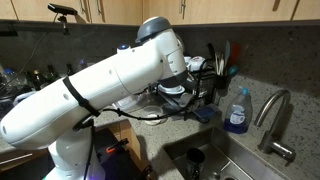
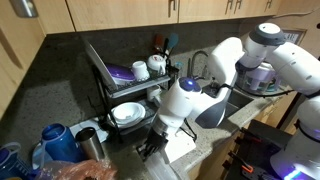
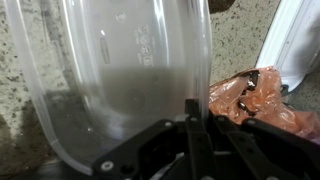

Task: Pour the contents from the left bowl to the right bowl

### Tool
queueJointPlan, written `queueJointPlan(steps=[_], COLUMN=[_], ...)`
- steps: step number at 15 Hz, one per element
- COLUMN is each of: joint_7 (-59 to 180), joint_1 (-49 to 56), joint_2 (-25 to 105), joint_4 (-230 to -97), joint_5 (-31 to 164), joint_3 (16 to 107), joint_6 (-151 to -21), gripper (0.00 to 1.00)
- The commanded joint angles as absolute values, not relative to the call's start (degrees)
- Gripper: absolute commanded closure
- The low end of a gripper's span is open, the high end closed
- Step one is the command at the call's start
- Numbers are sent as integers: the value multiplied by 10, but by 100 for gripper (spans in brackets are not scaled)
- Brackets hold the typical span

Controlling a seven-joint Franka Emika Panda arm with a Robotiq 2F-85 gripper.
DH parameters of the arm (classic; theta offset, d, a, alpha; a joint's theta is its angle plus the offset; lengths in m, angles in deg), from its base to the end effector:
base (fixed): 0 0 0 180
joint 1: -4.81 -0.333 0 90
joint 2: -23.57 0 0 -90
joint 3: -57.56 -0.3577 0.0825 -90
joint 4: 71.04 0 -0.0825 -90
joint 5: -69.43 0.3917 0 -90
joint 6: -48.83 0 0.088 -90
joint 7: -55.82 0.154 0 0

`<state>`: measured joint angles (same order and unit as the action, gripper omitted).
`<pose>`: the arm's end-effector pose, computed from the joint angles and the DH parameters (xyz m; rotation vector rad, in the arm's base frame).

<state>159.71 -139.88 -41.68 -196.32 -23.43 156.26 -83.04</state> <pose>0.4579 0.3787 0.2454 -2.7252 0.2059 -0.3584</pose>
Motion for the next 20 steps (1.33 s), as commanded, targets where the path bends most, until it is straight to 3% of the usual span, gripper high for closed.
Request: queueJointPlan(steps=[1, 8, 20], joint_7=[1559, 1529, 1491], joint_1=[-1427, -1463, -1442], joint_2=[-415, -404, -545], joint_4=[-1933, -1909, -1916], joint_5=[-176, -115, -193], joint_3=[1564, 1578, 1542], joint_6=[-797, -726, -560], gripper=[99, 99, 99])
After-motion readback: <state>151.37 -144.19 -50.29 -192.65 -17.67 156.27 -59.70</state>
